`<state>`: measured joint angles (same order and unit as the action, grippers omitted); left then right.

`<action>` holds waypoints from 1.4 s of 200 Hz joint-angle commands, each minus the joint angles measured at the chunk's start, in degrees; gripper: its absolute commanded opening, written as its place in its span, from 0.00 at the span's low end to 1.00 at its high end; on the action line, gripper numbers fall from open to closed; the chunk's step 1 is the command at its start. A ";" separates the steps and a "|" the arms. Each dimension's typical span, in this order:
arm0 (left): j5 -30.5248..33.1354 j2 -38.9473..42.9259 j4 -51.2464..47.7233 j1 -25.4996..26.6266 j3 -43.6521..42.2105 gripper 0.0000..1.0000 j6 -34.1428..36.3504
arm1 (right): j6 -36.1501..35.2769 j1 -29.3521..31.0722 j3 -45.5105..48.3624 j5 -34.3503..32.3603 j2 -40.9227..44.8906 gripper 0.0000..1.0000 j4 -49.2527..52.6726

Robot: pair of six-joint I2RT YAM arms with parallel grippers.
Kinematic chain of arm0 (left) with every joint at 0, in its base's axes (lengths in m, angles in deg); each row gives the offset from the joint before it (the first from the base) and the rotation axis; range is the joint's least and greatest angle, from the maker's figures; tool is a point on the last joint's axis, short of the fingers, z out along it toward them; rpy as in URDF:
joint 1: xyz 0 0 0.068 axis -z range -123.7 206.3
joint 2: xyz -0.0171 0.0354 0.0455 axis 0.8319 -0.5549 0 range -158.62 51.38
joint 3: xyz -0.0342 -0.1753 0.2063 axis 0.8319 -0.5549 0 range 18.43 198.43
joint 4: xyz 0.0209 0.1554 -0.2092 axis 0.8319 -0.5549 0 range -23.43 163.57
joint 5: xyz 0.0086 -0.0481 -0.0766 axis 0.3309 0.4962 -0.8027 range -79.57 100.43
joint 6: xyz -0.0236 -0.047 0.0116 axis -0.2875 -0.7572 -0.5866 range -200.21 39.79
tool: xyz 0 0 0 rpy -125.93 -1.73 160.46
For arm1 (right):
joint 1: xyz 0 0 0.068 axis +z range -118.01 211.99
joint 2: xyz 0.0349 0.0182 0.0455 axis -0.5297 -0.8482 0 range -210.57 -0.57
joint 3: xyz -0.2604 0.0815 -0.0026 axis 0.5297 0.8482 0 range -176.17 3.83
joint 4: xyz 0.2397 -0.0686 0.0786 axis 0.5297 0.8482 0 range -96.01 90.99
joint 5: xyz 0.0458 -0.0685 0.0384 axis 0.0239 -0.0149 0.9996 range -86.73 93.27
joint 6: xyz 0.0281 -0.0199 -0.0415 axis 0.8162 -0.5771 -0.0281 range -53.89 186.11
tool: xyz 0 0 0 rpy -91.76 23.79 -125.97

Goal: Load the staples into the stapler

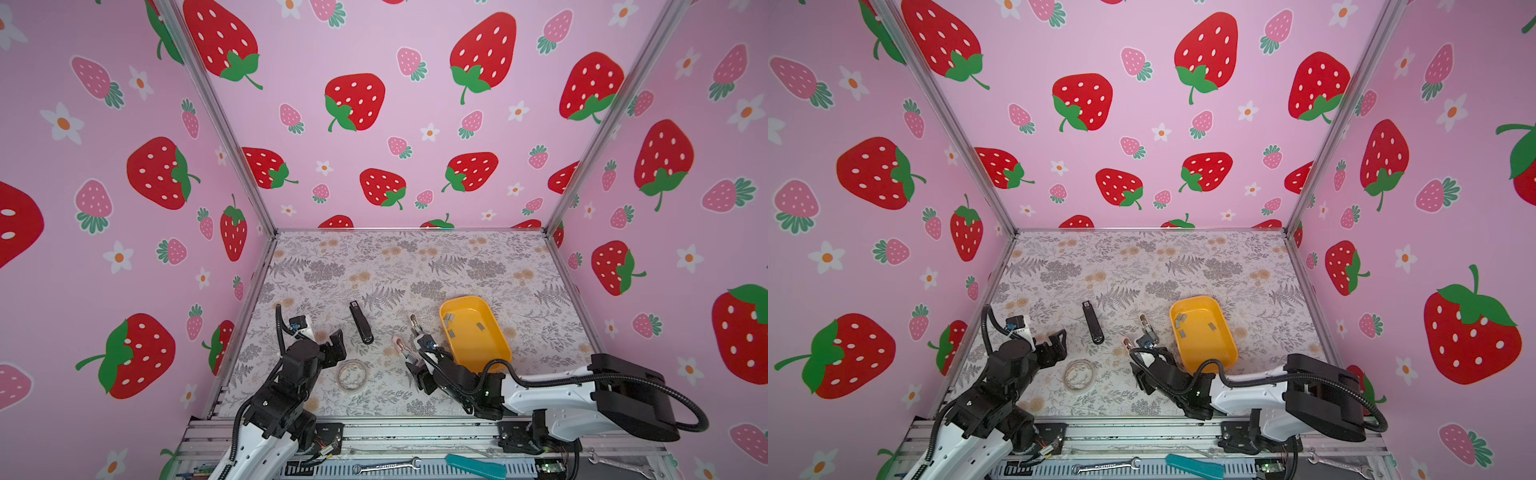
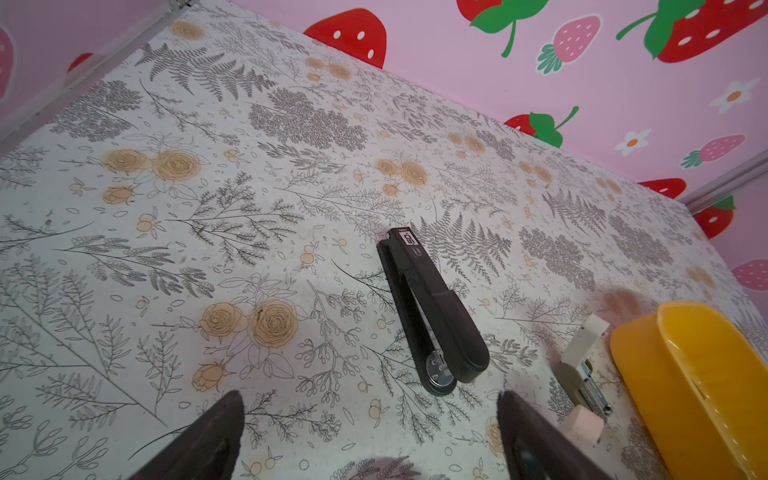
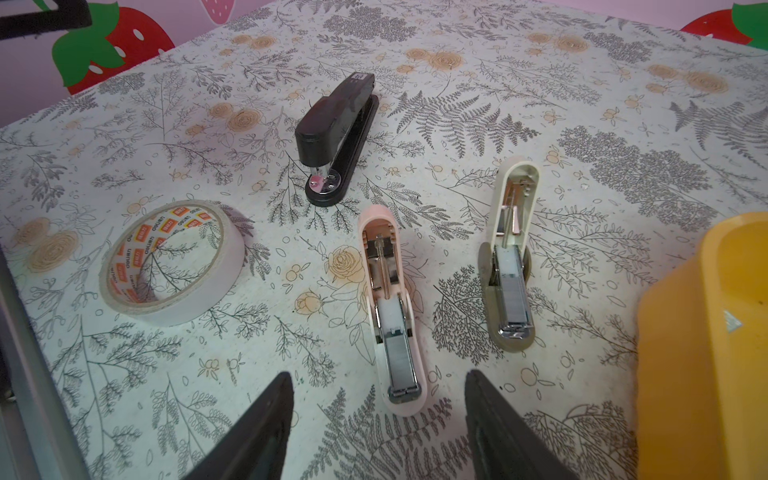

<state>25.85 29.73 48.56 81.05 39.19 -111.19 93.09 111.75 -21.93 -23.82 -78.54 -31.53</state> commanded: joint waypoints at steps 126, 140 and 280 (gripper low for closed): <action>-4.62 -30.95 24.65 18.32 14.31 0.91 -1.20 | 0.09 -1.31 -4.10 -1.90 -14.11 0.67 1.61; -4.35 -32.74 25.17 18.31 14.57 0.91 -2.43 | -0.18 -2.00 -4.43 -0.57 -15.04 0.66 1.38; -8.98 -50.16 31.99 16.59 17.48 0.87 -5.95 | -1.67 -2.64 -2.09 1.25 -16.22 0.49 -2.78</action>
<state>18.31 -17.90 76.95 98.16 54.92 -115.17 91.70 109.22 -24.16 -22.86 -93.64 -33.30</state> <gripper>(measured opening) 0.886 0.499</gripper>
